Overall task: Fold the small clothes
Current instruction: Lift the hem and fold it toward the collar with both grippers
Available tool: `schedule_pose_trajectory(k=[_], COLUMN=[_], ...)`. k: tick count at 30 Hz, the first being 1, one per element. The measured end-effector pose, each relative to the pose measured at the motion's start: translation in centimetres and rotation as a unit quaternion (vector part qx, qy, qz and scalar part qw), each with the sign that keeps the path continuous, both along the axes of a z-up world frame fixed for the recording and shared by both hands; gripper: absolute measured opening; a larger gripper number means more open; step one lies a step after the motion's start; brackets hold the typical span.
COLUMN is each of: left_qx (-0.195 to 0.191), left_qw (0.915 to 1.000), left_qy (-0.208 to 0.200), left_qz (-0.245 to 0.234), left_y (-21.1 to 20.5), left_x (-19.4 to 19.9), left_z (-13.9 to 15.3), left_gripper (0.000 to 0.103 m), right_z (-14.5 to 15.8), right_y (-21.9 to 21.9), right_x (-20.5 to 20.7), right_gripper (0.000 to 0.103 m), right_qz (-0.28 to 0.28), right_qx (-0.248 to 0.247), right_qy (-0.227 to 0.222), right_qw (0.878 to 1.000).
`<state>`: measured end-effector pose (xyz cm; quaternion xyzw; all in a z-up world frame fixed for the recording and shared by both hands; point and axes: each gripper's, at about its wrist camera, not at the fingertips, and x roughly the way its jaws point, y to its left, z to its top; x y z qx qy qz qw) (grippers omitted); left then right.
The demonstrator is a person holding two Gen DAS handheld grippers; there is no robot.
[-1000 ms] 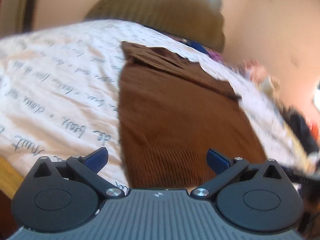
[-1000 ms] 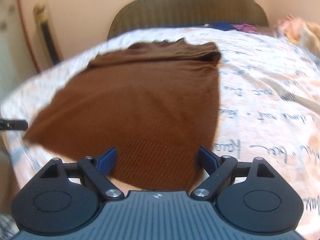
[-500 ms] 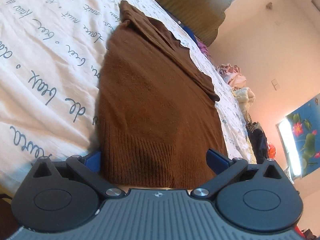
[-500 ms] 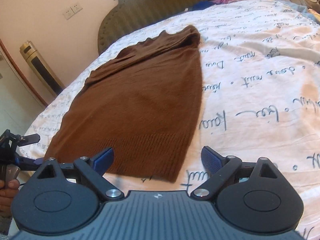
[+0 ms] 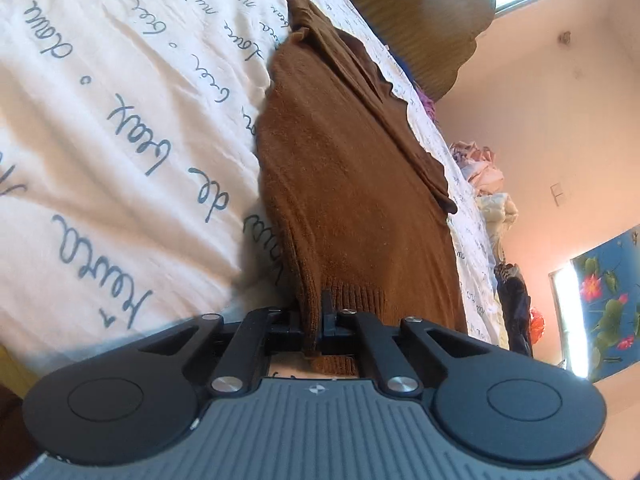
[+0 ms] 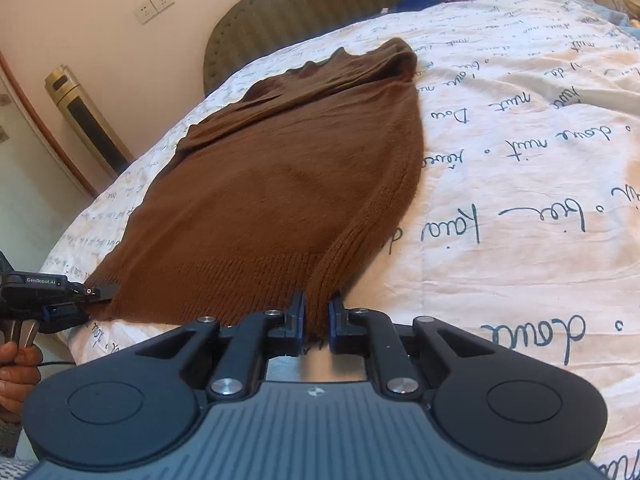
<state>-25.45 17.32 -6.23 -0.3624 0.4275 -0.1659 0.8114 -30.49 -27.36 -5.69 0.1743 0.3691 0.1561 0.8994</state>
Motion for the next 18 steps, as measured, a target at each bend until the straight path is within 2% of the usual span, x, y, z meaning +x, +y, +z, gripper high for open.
schedule_pose_trajectory(k=[2, 9, 11, 14, 18], left_qx=[0.007, -0.041, -0.070, -0.095, -0.140], left_qw=[0.9998, 0.9975, 0.9957, 0.9922, 0.9859], left_qy=[-0.018, -0.057, -0.060, -0.081, -0.089], left_qz=[-0.001, 0.007, 0.006, 0.005, 0.018], left_y=[-0.2, 0.6, 0.7, 0.4, 0.5], left_x=[-0.3, 0.8, 2.1, 4.5, 8.6], left_z=[0.6, 2.0, 2.4, 3.6, 4.9], left_gripper=[0.005, 0.005, 0.005, 0.005, 0.005], right_z=[0.5, 3.2, 4.0, 4.9, 6.3], right_y=[0.2, -0.2, -0.8, -1.6, -3.0], right_x=[-0.2, 0.3, 1.4, 3.7, 8.0], right_gripper=[0.009, 0.008, 0.008, 0.008, 0.008], right_qz=[-0.004, -0.002, -0.003, -0.003, -0.004], right_qx=[-0.011, -0.011, 0.001, 0.011, 0.037], right_qy=[-0.012, -0.068, -0.085, -0.109, -0.126], right_qw=[1.000, 0.998, 0.996, 0.994, 0.991])
